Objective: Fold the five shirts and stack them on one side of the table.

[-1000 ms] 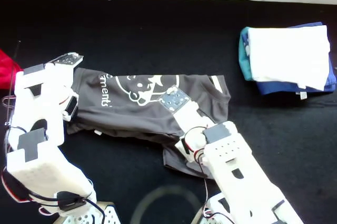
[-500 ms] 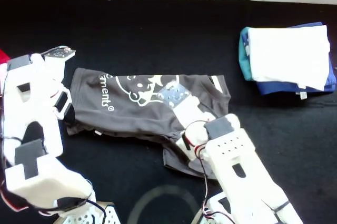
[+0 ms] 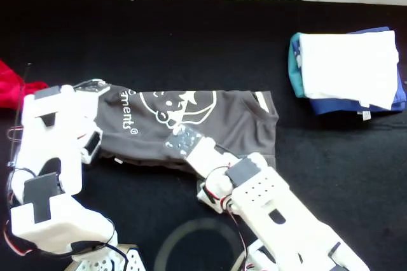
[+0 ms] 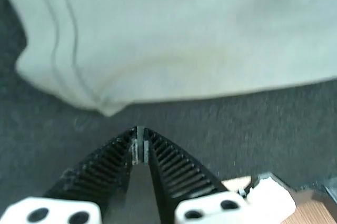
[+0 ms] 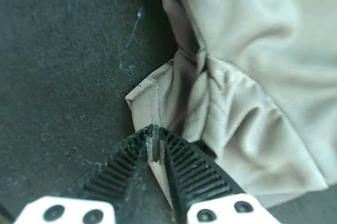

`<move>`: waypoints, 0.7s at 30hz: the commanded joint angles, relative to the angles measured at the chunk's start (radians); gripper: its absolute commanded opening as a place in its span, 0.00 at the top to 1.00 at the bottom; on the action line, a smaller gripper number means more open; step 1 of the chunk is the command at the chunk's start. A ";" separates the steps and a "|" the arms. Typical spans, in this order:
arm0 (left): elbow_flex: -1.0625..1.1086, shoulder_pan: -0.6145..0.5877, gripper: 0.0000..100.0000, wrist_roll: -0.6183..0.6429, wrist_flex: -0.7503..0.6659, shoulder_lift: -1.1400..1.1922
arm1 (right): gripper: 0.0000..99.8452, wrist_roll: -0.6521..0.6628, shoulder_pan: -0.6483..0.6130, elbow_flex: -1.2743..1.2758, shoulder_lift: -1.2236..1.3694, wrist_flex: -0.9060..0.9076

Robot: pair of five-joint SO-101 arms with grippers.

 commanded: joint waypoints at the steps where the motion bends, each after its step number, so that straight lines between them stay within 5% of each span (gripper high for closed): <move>1: 0.027 0.019 0.98 0.012 -0.109 -0.041 | 0.99 0.003 -0.002 0.048 -0.013 -0.071; 10: 0.024 0.007 0.98 0.012 -0.124 -0.051 | 0.99 0.003 0.090 0.074 -0.013 -0.096; 21: -0.217 0.013 0.98 0.020 0.155 -0.041 | 0.99 0.003 0.090 0.076 -0.013 -0.099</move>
